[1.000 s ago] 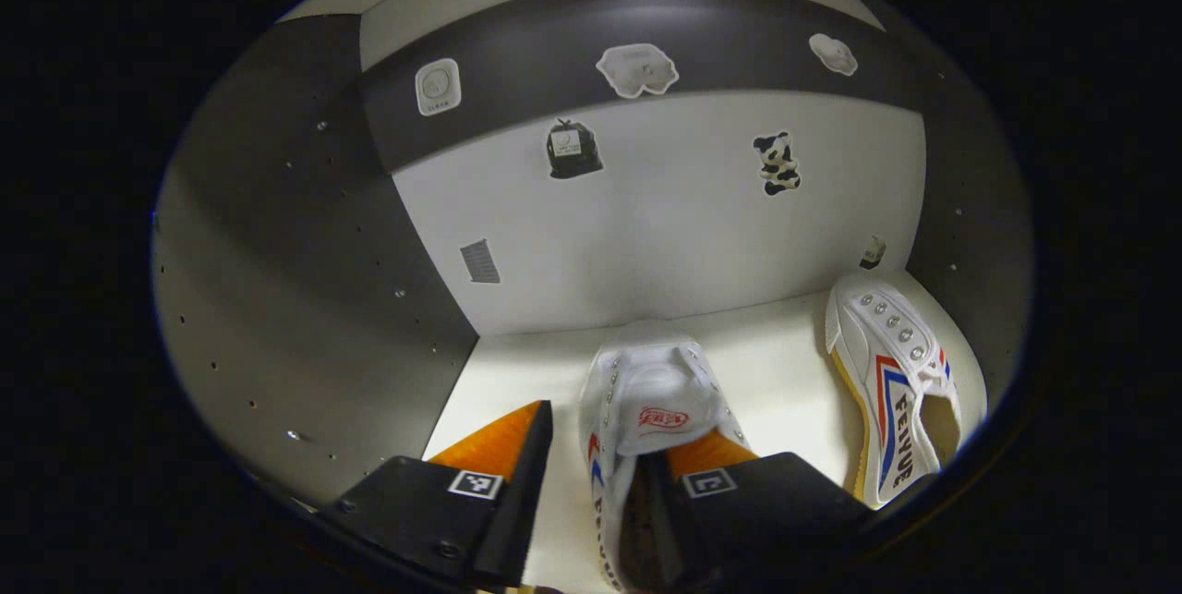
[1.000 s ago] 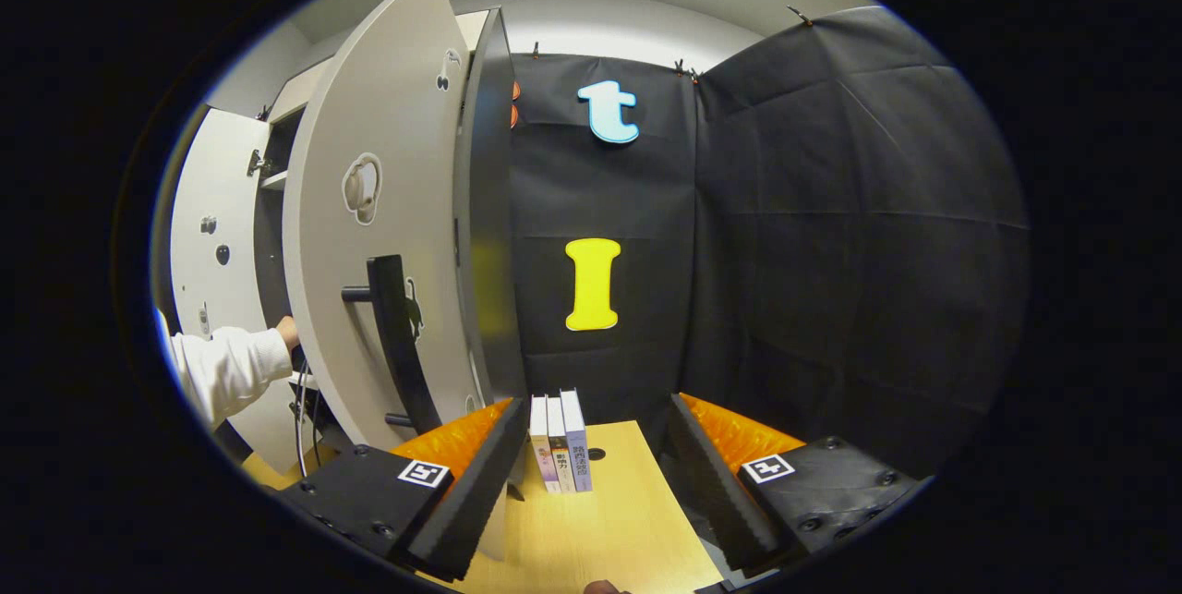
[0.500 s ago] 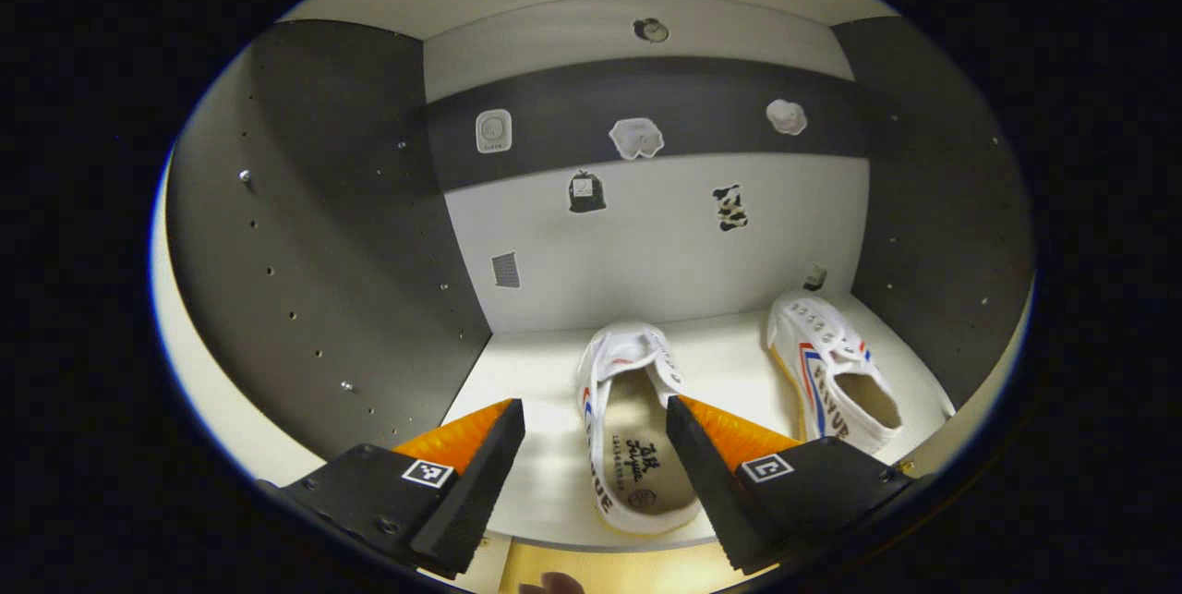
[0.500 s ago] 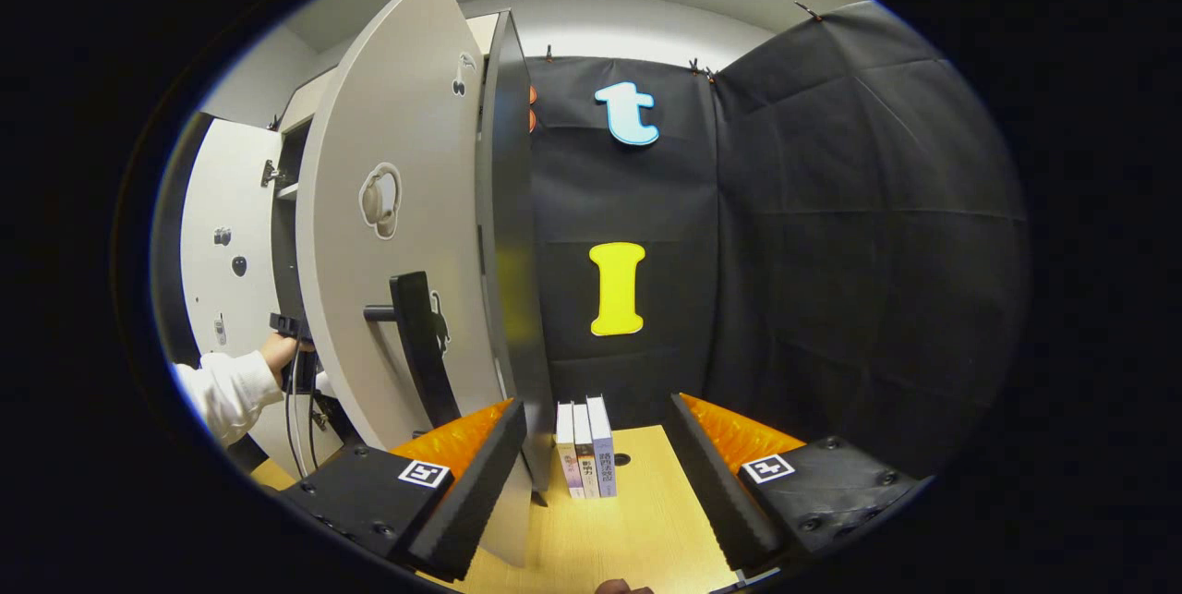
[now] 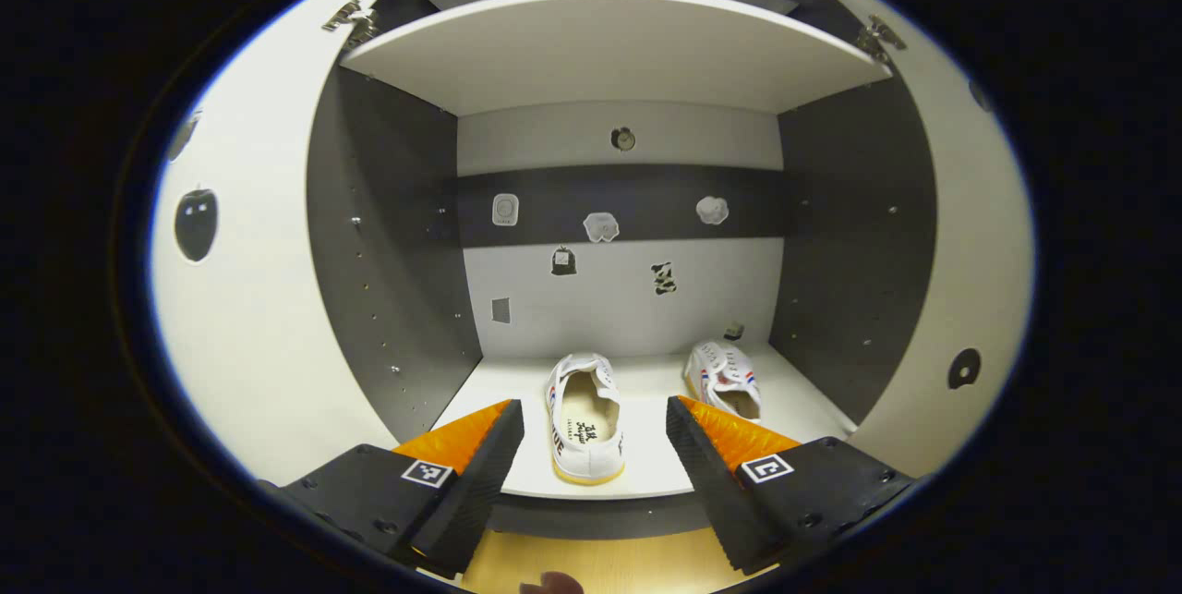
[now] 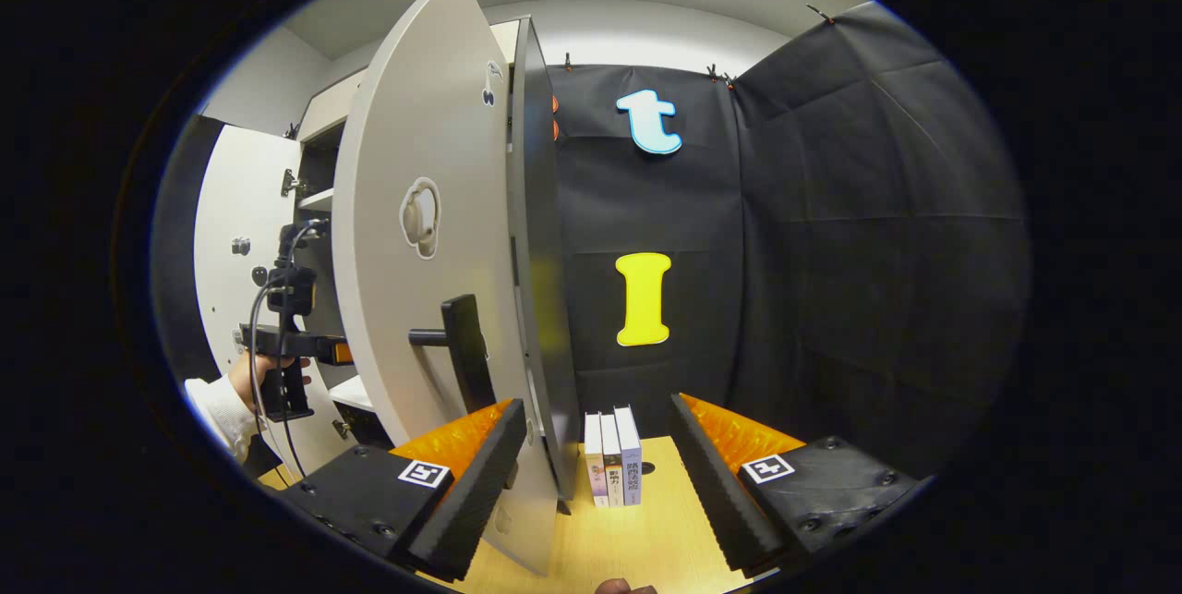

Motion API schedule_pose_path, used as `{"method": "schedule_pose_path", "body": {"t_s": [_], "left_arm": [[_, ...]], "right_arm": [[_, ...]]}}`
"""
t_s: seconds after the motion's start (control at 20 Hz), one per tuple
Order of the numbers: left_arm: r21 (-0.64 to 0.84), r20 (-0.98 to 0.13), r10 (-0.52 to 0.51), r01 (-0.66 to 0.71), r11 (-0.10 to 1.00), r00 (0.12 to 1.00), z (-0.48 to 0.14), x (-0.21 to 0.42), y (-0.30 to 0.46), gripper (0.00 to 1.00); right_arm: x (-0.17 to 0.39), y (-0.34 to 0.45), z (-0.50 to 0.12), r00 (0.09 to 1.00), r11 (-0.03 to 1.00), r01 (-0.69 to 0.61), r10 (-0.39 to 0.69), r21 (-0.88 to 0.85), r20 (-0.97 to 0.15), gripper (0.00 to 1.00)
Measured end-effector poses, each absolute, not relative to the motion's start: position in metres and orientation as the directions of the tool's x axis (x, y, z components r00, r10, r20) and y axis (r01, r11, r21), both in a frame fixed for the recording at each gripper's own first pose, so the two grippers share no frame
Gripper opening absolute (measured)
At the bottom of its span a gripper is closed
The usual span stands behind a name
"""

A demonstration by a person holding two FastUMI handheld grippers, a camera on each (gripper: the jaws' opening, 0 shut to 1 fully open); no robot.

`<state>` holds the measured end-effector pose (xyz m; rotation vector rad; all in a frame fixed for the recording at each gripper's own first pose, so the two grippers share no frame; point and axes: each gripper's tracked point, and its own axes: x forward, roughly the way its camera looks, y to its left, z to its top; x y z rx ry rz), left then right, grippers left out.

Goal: Grab one shoe with the right hand and put it into the shoe cabinet, grab the other shoe with the left hand and put it into the shoe cabinet; then close the right door with the right hand and the left door with the left hand.

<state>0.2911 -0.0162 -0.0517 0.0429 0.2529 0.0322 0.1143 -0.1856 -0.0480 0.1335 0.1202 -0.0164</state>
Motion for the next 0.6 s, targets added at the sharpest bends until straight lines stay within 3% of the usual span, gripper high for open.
{"method": "schedule_pose_path", "body": {"t_s": [0.6], "left_arm": [[0.025,-0.128,0.024,-0.021,0.999,0.991,-0.030,0.121,0.004,0.97]], "right_arm": [[0.110,-0.182,-0.045,0.989,0.987,0.105,-0.091,0.122,-0.119,0.97]]}}
